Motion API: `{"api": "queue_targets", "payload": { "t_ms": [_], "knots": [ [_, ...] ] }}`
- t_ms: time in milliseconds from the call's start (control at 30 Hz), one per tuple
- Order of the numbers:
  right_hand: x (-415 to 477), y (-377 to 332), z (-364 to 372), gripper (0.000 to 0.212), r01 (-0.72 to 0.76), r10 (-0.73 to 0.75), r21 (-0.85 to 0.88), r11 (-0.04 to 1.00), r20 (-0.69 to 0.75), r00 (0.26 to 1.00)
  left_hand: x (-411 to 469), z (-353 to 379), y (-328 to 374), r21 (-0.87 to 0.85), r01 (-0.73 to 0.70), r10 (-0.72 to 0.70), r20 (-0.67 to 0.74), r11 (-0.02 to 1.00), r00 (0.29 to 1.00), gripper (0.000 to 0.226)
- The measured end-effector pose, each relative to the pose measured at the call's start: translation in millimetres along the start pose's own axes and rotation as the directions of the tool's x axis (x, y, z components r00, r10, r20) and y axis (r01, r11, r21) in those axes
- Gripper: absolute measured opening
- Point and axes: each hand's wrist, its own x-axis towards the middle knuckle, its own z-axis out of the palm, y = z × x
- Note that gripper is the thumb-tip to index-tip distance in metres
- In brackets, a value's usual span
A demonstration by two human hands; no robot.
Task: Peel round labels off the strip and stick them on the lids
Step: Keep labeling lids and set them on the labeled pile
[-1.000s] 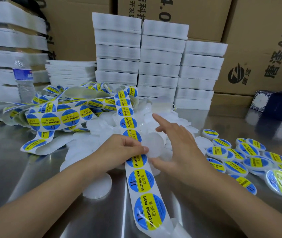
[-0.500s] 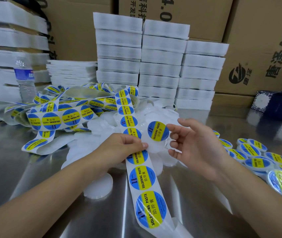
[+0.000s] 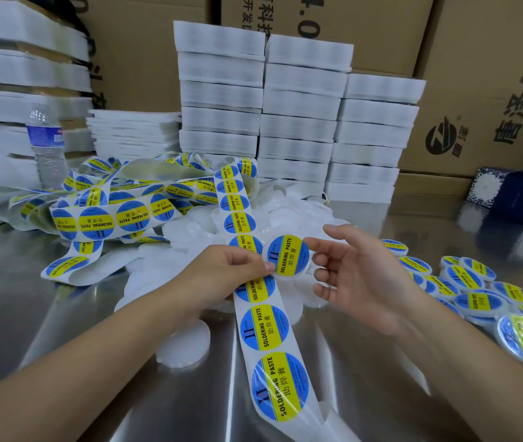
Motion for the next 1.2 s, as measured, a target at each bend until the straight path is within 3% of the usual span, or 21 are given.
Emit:
{"api": "queue_targets", "payload": {
  "t_ms": [433, 600, 700, 800, 833, 867, 900, 967, 1033, 1100, 1200],
  "knots": [
    [0.8, 3.6, -1.4, 0.024, 0.042, -0.047, -0.077, 0.996, -0.054, 0.997, -2.7, 0.5, 2.9, -0.004, 0.000, 0.000, -0.003, 1.000, 1.000, 0.015],
    [-1.7, 4.1, 1.7, 0.018, 0.150, -0.210, -0.321, 0.935, -0.161, 0.964, -1.5, 1.2, 2.6, 0.013, 0.016, -0.016, -0.013, 1.000, 1.000, 0.016],
    [-3.1, 7.2, 4.4, 0.021, 0.260, -0.441, -0.618, 0.741, -0.156, 0.884, -0.6, 1.3, 2.6, 0.031, 0.028, -0.027, -0.016, 0.999, 0.999, 0.017],
    [-2.1, 15.4, 2.9, 0.021, 0.247, -0.702, -0.924, 0.291, -0.031, 0.712, -1.2, 0.8, 2.2, 0.032, 0.026, -0.026, -0.012, 0.999, 1.000, 0.017],
    [-1.7, 17.1, 1.8, 0.019, 0.243, -0.746, -0.948, 0.205, 0.009, 0.666, -1.5, 0.6, 2.3, 0.024, 0.020, -0.020, -0.012, 1.000, 1.000, 0.017],
    [0.0, 18.4, 0.6, 0.017, 0.270, -0.768, -0.943, 0.193, 0.027, 0.640, -1.5, 0.6, 2.0, 0.019, 0.013, -0.012, -0.013, 1.000, 1.000, 0.018],
    [0.5, 18.2, 0.1, 0.015, 0.327, -0.767, -0.912, 0.248, 0.021, 0.642, -1.1, 0.6, 2.1, 0.015, 0.008, -0.007, -0.011, 1.000, 1.000, 0.018],
    [2.6, 17.4, 1.2, 0.012, 0.429, -0.699, -0.785, 0.447, -0.008, 0.715, -1.9, 1.1, 2.6, 0.009, 0.000, -0.001, 0.014, 1.000, 1.000, 0.014],
    [3.6, 18.7, 2.7, 0.035, 0.424, -0.563, -0.690, 0.587, 0.028, 0.826, -4.1, 1.9, 4.0, -0.002, -0.024, 0.024, 0.060, 1.000, 0.998, 0.010],
    [4.1, 24.0, 3.4, 0.065, 0.412, -0.440, -0.652, 0.636, 0.133, 0.888, -6.7, 2.3, 5.0, 0.001, -0.061, 0.061, 0.094, 0.998, 0.994, 0.026],
    [3.4, 30.4, 4.7, 0.060, 0.434, -0.409, -0.613, 0.660, 0.192, 0.892, -9.4, 2.9, 5.9, 0.076, -0.142, 0.132, 0.119, 0.987, 0.984, 0.039]
  ]
}}
